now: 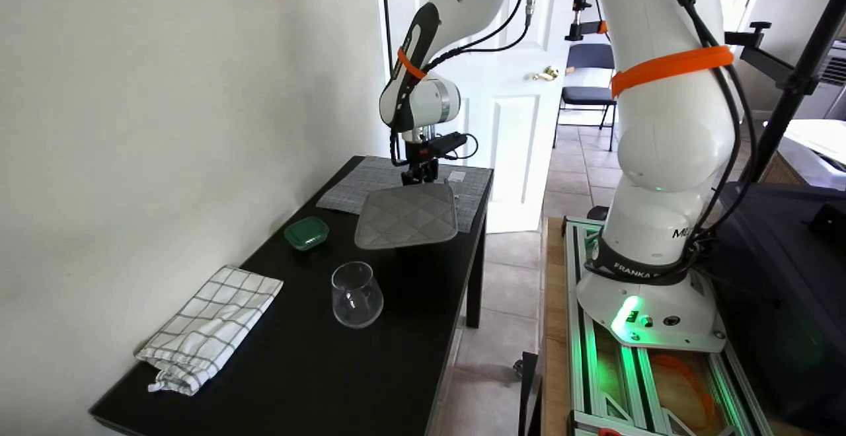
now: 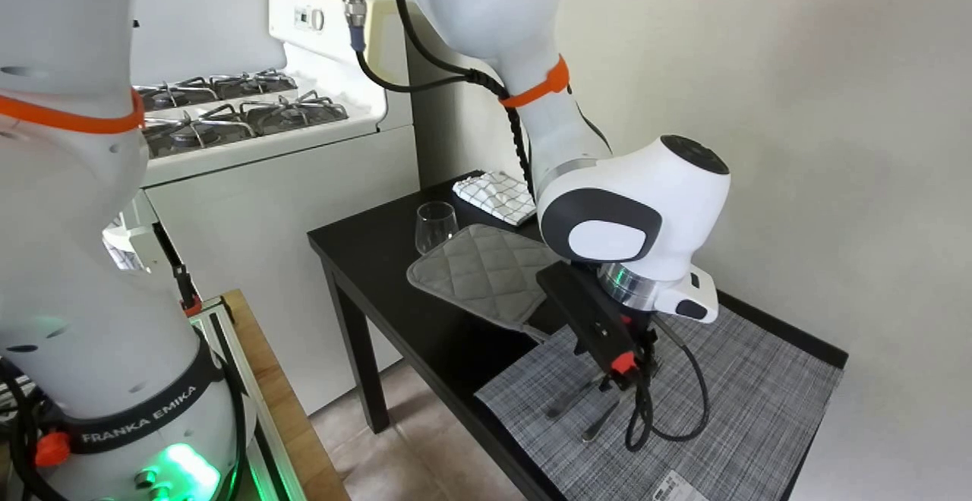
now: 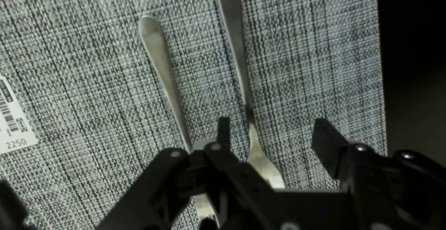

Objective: Place the silver spoon and fork on top of the pot holder.

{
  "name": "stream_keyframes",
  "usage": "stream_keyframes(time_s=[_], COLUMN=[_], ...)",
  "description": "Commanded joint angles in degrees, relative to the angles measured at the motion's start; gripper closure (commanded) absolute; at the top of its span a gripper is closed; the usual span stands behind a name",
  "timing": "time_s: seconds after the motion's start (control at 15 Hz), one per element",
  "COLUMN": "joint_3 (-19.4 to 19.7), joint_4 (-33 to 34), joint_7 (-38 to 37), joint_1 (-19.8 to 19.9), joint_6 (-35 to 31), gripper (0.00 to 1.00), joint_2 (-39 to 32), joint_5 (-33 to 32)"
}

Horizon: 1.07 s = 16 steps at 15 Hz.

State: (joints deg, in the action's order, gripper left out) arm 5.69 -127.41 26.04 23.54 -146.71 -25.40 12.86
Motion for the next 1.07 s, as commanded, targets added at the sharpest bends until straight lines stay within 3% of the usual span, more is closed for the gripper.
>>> stream_keyframes(time_s=[0.0, 0.13, 0.27, 0.33, 0.47, 0.67, 0.8, 0.87, 1.0], joint_3=[-0.9, -0.9, -0.8, -0.8, -0.7, -0.7, -0.6, -0.6, -0.6], joint_4=[0.2, 0.2, 0.2, 0.3, 0.4, 0.7, 0.7, 0.8, 0.8], joint_7=[0.3, 0.2, 0.1, 0.1, 0.0, 0.0, 0.0, -0.1, -0.1], joint_1=[0.9, 1.0, 0.9, 0.9, 0.9, 1.0, 1.0, 0.9, 0.9], joint_6=[-1.1, -1.1, -1.1, -1.2, -1.1, -0.7, -0.8, -0.8, -0.9], gripper=[0.59, 0.39, 0.42, 0.55, 0.58, 0.78, 0.79, 0.65, 0.6], joint_2=[-1.2, -1.5, -1.7, -1.8, -1.9, -1.9, -1.9, -2.0, -2.0], joint_5=[1.0, 0.9, 0.6, 0.6, 0.4, 0.3, 0.2, 0.2, 0.1])
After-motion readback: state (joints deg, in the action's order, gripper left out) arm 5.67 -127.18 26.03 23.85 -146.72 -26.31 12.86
